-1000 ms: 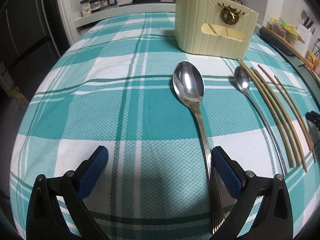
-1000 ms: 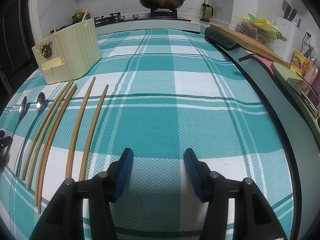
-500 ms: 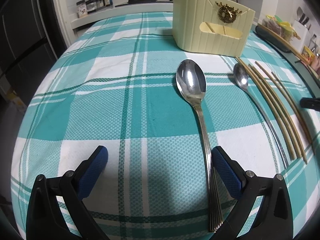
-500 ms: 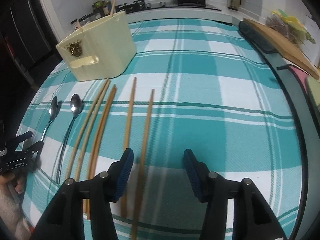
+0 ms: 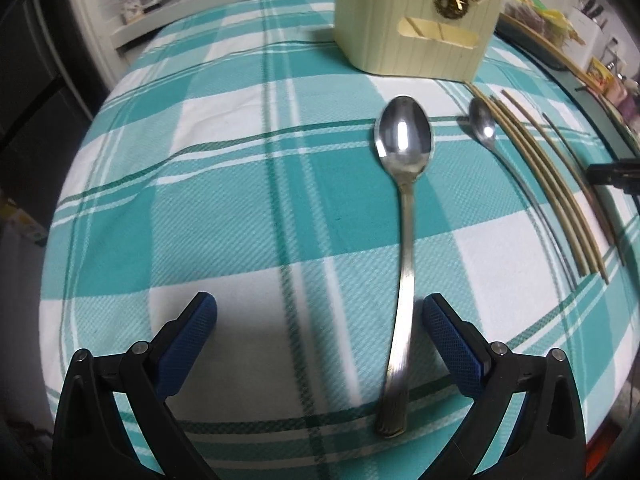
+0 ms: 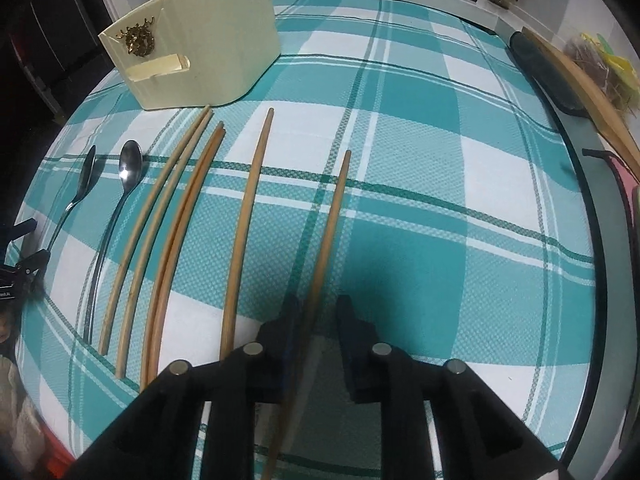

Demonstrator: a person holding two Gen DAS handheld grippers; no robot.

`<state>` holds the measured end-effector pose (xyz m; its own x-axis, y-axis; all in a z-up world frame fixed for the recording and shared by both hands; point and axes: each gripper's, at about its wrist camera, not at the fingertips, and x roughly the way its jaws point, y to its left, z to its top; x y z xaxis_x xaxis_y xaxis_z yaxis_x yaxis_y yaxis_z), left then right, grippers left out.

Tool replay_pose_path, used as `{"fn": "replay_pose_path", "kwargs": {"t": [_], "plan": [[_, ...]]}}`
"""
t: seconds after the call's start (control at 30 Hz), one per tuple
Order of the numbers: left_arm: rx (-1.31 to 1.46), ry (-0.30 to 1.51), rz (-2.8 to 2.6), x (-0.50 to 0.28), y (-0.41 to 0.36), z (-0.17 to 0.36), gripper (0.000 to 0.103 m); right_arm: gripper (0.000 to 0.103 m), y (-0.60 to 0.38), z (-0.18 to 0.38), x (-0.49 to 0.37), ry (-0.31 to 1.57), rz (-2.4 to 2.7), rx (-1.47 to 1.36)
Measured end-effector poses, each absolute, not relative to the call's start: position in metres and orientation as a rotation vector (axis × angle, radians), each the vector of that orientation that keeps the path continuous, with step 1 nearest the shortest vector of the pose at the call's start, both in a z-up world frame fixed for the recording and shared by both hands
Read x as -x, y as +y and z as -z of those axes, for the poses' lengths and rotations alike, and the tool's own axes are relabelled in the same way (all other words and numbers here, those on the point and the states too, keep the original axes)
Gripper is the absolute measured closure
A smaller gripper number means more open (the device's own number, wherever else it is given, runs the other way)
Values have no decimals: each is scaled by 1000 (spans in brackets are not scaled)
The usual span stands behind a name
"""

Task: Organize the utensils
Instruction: 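Grasp the large steel spoon handle with the left tool while the right tool grasps a chopstick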

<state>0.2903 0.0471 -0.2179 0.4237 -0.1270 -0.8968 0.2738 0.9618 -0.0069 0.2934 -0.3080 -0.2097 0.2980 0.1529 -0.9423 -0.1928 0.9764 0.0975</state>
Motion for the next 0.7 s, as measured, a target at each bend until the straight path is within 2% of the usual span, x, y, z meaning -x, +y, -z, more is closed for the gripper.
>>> {"fn": "replay_pose_path", "kwargs": {"t": [0.23, 0.33, 0.4, 0.43, 0.47, 0.5, 0.53, 0.7], "plan": [[-264, 1117, 279, -326, 7, 218, 0, 72, -298, 213, -317, 1313, -263, 101], [-267, 1138, 284, -348, -4, 217, 4, 72, -292, 213, -336, 1309, -252, 130], [-243, 1156, 301, -361, -10, 216, 12, 72, -291, 213, -354, 1297, -227, 122], [-220, 1169, 314, -368, -13, 216, 20, 73, -293, 214, -361, 1292, -213, 121], [-216, 1166, 311, -373, -16, 214, 32, 78, -293, 215, -371, 1280, -190, 113], [-217, 1157, 316, -375, -20, 212, 42, 93, -295, 214, -377, 1267, -168, 97], [-217, 1148, 329, -376, -23, 210, 60, 96, -297, 214, -384, 1260, -148, 76], [-211, 1074, 321, -358, -17, 196, 61, 97, -306, 197, -375, 1160, -148, -57]]}}
